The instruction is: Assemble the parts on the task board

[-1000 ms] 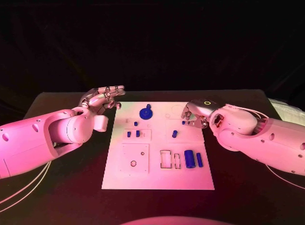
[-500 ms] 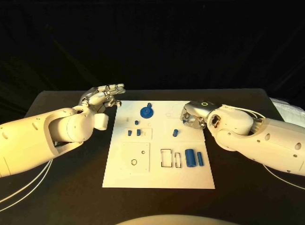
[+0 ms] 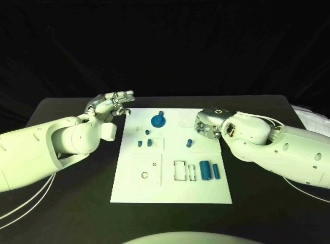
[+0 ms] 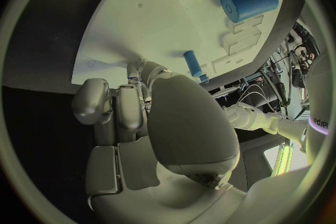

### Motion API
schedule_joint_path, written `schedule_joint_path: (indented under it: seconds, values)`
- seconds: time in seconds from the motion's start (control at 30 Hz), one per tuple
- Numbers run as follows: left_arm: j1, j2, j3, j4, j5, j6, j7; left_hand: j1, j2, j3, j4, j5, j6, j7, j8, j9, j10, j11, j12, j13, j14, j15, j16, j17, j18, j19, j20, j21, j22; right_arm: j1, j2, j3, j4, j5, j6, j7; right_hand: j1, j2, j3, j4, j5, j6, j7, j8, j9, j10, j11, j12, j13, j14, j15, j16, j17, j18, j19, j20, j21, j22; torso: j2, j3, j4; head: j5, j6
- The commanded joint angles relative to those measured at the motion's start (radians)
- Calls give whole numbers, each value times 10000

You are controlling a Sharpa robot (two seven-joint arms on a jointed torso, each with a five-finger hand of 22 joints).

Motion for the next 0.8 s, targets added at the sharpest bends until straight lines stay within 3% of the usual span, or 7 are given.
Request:
schedule_joint_path:
  seconds: [0.03, 0.17, 0.57, 0.8]
  values:
    - [2, 4, 7, 46, -121, -16, -33, 78, 48, 6, -55, -4, -80, 25, 35, -5, -45, 8, 47, 15, -71, 21, -23, -13, 100, -91, -3, -53, -13, -117, 44, -96, 3, -465, 1225, -271, -179, 46, 201, -161, -160, 105, 15, -8, 17, 191, -68, -9, -15, 434, 2, 67, 23, 76, 77, 6, 55, 26, -6, -6, -8, -22, -20]
    - [3, 2, 7, 60, -150, -4, -61, 110, 58, 9, -89, -3, -90, 29, 42, -5, -59, 9, 66, 17, -84, 21, -37, -49, 103, -94, -6, -78, -32, -137, 63, -105, 45, -675, 1077, -439, -473, 37, 357, -336, -300, 182, 12, -26, 43, 267, -89, -55, -43, 448, 8, 104, 54, 72, 98, 14, 83, 71, -15, -13, -9, -33, -17]
    - [3, -1, 7, 46, -219, 25, -108, 140, 69, 10, -122, -3, -94, 33, 54, -4, -70, 12, 87, 20, -109, 20, -67, -114, 109, -104, -9, -116, -60, -179, -167, -83, 451, -646, -1183, -358, -898, 62, 556, -551, -480, 366, 31, -7, 121, 499, -76, -79, -43, 465, 0, 139, 73, 18, 247, 56, 267, 343, -12, -2, -1, -38, -4]
    - [2, 7, 7, 22, -258, 42, -135, 150, 65, 7, -139, -1, -102, 37, 56, -5, -80, 15, 96, 20, -102, 20, -52, -91, 105, -97, -10, -105, -50, -160, -380, 5, 689, -500, -1540, -370, -1115, 42, 578, -560, -614, 401, 31, -13, 152, 548, -62, -116, -51, 455, 6, 135, 69, 17, 268, 83, 287, 369, 0, 5, -24, -27, -2]
